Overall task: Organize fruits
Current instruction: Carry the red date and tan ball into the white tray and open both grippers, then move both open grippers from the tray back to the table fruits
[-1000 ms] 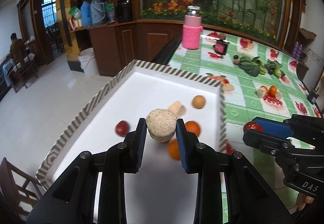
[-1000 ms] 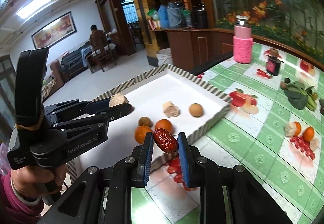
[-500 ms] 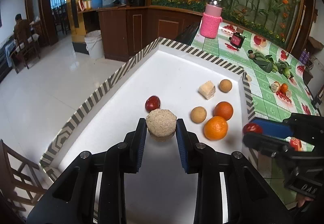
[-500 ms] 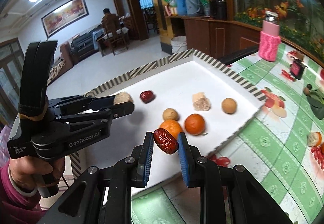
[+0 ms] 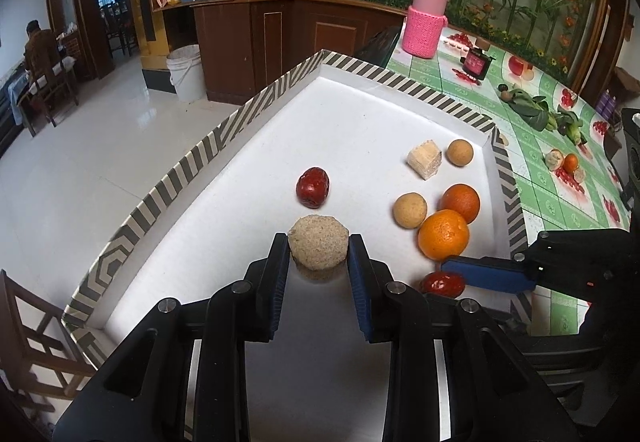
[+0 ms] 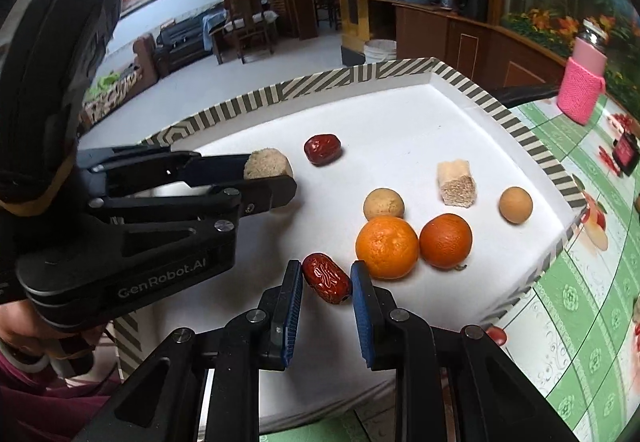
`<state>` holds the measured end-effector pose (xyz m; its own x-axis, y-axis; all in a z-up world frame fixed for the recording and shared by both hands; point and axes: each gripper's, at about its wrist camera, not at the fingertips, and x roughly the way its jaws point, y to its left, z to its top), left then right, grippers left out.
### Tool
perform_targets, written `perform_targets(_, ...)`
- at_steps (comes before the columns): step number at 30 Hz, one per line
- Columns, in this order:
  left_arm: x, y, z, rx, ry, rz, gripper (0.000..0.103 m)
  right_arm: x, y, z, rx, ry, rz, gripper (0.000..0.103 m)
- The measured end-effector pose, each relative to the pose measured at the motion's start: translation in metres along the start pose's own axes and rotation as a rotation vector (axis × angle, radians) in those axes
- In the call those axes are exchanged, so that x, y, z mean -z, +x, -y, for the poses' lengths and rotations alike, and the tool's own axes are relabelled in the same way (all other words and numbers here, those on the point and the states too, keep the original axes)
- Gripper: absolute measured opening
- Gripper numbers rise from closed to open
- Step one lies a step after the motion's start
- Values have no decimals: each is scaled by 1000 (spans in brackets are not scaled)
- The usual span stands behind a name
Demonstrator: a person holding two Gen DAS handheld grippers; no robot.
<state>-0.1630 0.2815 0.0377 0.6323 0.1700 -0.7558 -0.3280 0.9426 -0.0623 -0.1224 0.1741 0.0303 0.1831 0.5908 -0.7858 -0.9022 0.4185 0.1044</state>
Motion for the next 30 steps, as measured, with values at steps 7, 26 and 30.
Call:
perform_targets(7, -1, -1, -2, -19, -11, 2, 52, 4, -3, -6, 38, -44, -3, 25)
perform_targets(26, -16, -32, 53, -45, 72, 145, 61, 41, -83, 52, 109, 171, 155, 26)
perform_targets(30, -19, -32, 80, -14, 106, 153, 61, 58, -100, 71, 164, 223, 170, 26)
